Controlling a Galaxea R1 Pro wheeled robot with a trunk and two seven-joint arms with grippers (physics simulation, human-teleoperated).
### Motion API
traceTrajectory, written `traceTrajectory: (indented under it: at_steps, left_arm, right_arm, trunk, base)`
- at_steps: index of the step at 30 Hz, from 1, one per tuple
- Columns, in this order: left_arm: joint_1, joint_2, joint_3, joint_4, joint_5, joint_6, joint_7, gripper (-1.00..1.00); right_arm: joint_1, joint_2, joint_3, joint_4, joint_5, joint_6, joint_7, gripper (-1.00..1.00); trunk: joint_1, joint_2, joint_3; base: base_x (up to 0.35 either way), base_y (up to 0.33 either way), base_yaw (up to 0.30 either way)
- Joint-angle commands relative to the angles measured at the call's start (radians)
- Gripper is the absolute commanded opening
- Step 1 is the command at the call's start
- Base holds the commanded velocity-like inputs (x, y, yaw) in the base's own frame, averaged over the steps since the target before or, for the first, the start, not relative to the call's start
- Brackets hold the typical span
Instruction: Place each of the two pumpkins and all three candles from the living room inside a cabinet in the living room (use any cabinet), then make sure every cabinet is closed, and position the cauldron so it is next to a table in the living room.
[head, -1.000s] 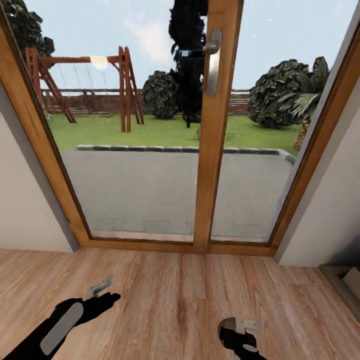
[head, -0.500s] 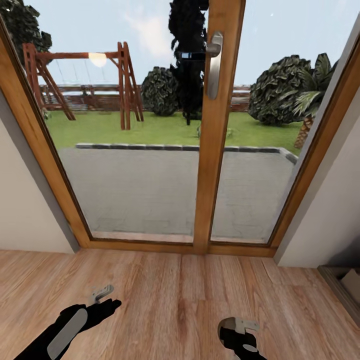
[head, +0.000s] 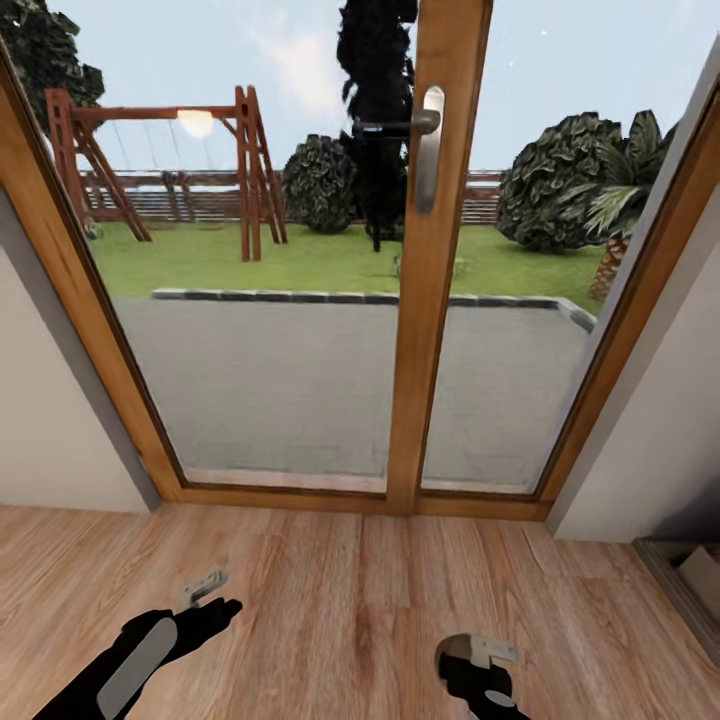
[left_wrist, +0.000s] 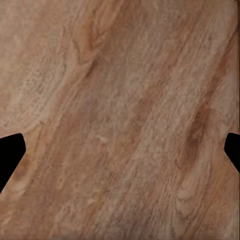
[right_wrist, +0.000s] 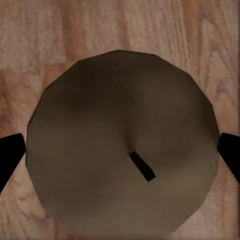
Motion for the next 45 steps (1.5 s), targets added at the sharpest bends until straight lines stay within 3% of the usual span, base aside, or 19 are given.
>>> traceTrajectory:
  at_steps: [1, 10, 18, 45]
  left_arm:
    - [-0.001, 0.0, -0.003, -0.002, 0.011, 0.0, 0.01, 1.0]
    - [-0.001, -0.012, 0.007, -0.002, 0.016, 0.0, 0.01, 1.0]
    - [-0.001, -0.013, 0.038, -0.001, 0.017, 0.001, 0.01, 1.0]
    - [-0.001, -0.013, 0.038, -0.001, 0.016, -0.001, 0.01, 1.0]
  right_arm:
    - [-0.001, 0.0, 0.009, 0.001, -0.013, -0.007, -0.004, -1.0]
    - [-0.001, 0.001, 0.009, 0.004, -0.013, -0.014, -0.004, -1.0]
    - [-0.001, 0.002, 0.009, 0.004, -0.013, -0.014, -0.004, -1.0]
    - [-0.001, -0.002, 0.009, 0.003, -0.013, -0.02, -0.004, -1.0]
  trunk:
    - [-0.004, 0.007, 0.002]
    - [-0.039, 0.07, 0.03]
    - [-0.069, 0.126, 0.056]
    - [-0.173, 0.315, 0.14]
  base:
    - [0.0, 0.0, 0.0]
    - [0.0, 0.0, 0.0]
    - [0.0, 0.0, 0.0]
    - [0.0, 0.0, 0.049]
